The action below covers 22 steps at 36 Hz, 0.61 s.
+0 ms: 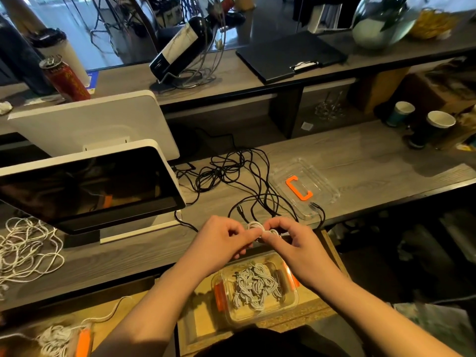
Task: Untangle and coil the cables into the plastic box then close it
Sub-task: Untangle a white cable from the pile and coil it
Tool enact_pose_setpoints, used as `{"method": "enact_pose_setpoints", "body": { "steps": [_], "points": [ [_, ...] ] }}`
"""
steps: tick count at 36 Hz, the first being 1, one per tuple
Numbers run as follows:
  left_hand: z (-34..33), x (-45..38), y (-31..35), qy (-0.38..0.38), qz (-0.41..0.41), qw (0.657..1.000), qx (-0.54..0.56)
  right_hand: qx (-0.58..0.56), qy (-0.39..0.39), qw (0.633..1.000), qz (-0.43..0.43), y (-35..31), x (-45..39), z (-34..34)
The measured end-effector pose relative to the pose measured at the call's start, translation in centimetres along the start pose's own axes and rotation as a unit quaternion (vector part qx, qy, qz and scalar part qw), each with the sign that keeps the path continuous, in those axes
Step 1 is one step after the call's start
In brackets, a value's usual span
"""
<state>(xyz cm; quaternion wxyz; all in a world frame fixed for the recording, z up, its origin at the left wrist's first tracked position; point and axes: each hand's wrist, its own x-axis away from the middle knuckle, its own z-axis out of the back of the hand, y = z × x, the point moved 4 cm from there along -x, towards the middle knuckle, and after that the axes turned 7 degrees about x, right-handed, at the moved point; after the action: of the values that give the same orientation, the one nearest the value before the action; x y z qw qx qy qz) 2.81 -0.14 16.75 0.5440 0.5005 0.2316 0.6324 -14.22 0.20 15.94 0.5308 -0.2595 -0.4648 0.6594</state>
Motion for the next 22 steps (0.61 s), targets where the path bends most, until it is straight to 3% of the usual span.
{"method": "enact_pose_setpoints", "body": {
  "steps": [6,14,22],
  "points": [
    [-0.7,-0.5,0.0,-0.039,-0.026,0.999,0.010,0.071,0.004,0.997,0.019,0.1,-0.1,0.4],
    [-1.6,0.0,0.3,0.014,-0.110,0.994,0.023,0.007,0.019,1.000,0.001,0.3,-0.5,1.0],
    [-1.3,0.7,1.6,0.080,-0.166,0.983,0.017,-0.055,0.017,0.998,0.035,-0.8,-0.8,1.2]
  ]
}}
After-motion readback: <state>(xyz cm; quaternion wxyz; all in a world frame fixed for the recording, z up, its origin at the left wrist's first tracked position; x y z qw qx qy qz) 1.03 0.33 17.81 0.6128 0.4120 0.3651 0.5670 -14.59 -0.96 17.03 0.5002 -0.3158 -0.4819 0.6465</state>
